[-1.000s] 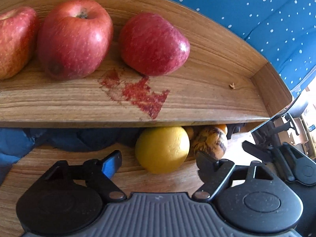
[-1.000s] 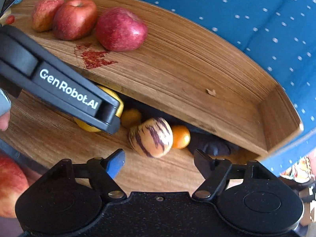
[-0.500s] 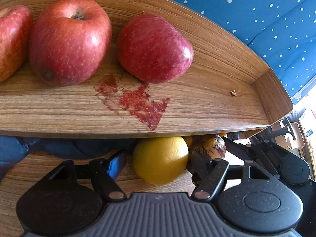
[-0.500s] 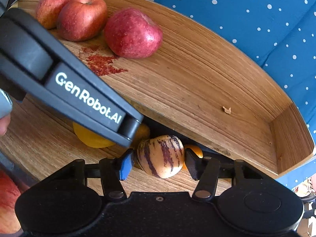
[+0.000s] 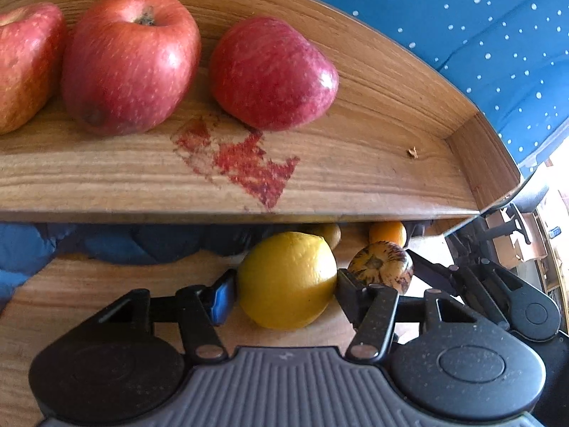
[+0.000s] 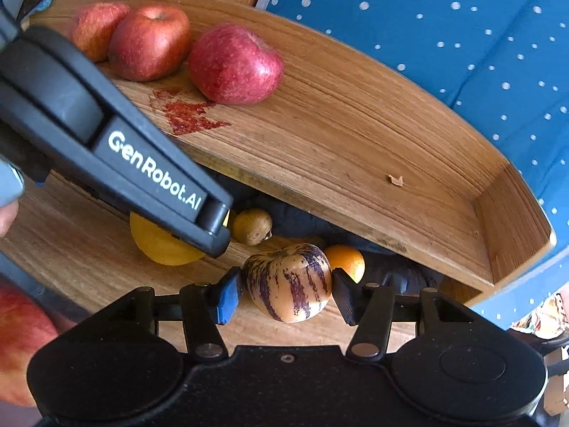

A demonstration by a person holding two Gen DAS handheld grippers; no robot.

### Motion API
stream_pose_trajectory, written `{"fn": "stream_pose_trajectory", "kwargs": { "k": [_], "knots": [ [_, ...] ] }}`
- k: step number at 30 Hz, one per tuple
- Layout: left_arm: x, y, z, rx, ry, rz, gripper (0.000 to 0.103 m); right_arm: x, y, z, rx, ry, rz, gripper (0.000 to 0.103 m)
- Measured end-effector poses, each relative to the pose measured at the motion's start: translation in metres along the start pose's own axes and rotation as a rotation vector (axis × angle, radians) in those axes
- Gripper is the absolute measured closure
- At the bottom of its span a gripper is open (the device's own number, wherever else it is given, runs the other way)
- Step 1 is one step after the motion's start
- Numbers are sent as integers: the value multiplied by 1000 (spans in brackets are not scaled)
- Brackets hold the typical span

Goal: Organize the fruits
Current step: 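Close the left tool on the grapefruit while the right tool grips the striped pepino, then carry the grapefruit and pepino over the steel tray with both tools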

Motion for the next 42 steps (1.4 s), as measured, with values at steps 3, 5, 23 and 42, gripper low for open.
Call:
{"fn": "stream_pose_trajectory", "kwargs": {
  "k": [3, 5, 23, 42],
  "knots": [
    [-2, 5, -6, 1, -4, -3, 40, -4, 11, -2, -18, -23, -10, 47],
    [-5, 10, -8, -2, -11, -10, 40, -5, 22, -7, -29, -45, -19, 47],
    [-41, 47, -50, 37, -140, -79, 40, -8, 117, -64, -17, -208, -121, 47],
    [-51, 29, -69, 120, -230, -5, 40, 1, 111, -110, 123, -349, -111, 47]
  ]
}}
Point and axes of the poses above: each gripper's, at about its wrist camera, not at the fingertips, and y roughly against the way its jaws point, x to its left, z to its top, the point moved 4 cm from there along -y, roughly the way its jaws point, and after that the axes turned 3 degrees about y, right-handed, at the moved point
